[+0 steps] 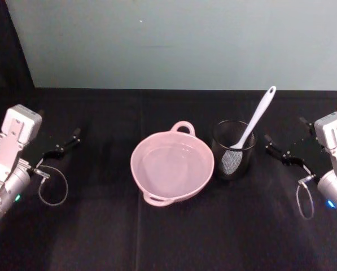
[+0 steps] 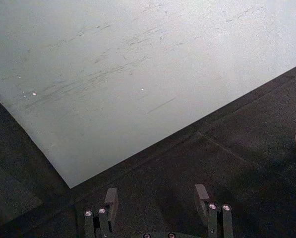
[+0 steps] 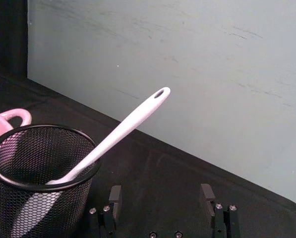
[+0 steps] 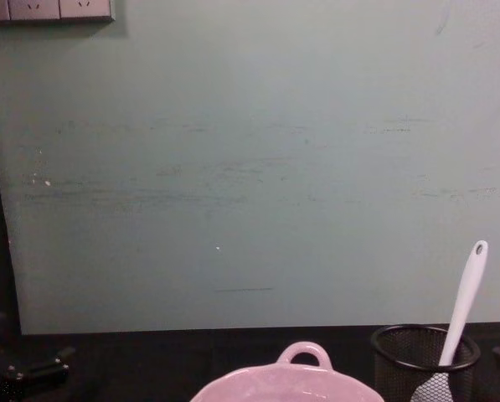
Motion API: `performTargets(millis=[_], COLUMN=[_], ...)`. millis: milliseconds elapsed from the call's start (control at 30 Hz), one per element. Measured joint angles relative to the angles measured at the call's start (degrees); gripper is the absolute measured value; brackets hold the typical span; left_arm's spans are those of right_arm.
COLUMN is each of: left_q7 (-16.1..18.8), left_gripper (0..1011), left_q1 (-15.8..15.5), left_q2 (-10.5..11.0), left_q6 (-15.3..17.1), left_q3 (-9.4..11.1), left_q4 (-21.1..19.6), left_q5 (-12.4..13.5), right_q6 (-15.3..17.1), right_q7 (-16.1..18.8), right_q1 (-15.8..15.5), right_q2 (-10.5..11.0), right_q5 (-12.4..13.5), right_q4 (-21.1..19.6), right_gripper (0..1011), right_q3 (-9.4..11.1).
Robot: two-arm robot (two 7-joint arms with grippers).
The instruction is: Use the one hand to pick up the spoon and stir the clear water in the bowl.
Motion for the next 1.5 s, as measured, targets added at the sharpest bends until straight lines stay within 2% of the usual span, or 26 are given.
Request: performTargets(millis=[1033, 1100, 1200, 1267, 1367, 1400, 1433, 1467, 1500], left_q7=[0.0, 0.0, 0.0, 0.0, 0.0, 0.0, 0.0, 0.0, 0.0], left_gripper=[1011, 1011, 1011, 1011, 1011, 1011, 1011, 1011, 1011], left_q1=[0.0, 0.0, 0.0, 0.0, 0.0, 0.0, 0.0, 0.0, 0.0], left_q2=[0.0, 0.0, 0.0, 0.0, 0.0, 0.0, 0.0, 0.0, 0.0], left_q6=[0.0, 0.0, 0.0, 0.0, 0.0, 0.0, 0.0, 0.0, 0.0], left_q3=[0.0, 0.0, 0.0, 0.0, 0.0, 0.0, 0.0, 0.0, 0.0], left_q4=[0.0, 0.0, 0.0, 0.0, 0.0, 0.0, 0.0, 0.0, 0.0], left_q5=[0.0, 0.0, 0.0, 0.0, 0.0, 0.0, 0.0, 0.0, 0.0], right_q6=[0.0, -0.1, -0.7, -1.2, -1.8, -2.3, -2.3, -2.7, -2.8], right_q7=[0.0, 0.0, 0.0, 0.1, 0.9, 1.9, 1.9, 3.4, 4.3], right_q1=[0.0, -0.6, -2.5, -4.4, -7.1, -8.3, -8.3, -9.1, -9.4], right_q2=[0.0, 0.2, 0.6, 0.8, 0.8, 0.8, 0.8, 0.5, 0.3], right_q5=[0.0, -0.1, 1.1, 3.0, 6.7, 9.0, 9.0, 11.6, 13.0], right_q4=[0.0, -0.6, -2.3, -4.1, -6.4, -7.4, -7.4, -8.2, -8.4], right_gripper=[1003, 1003, 1003, 1003, 1003, 1003, 1003, 1003, 1003], right_q3=[0.0, 0.5, 2.2, 3.9, 6.3, 7.5, 7.5, 8.5, 9.0])
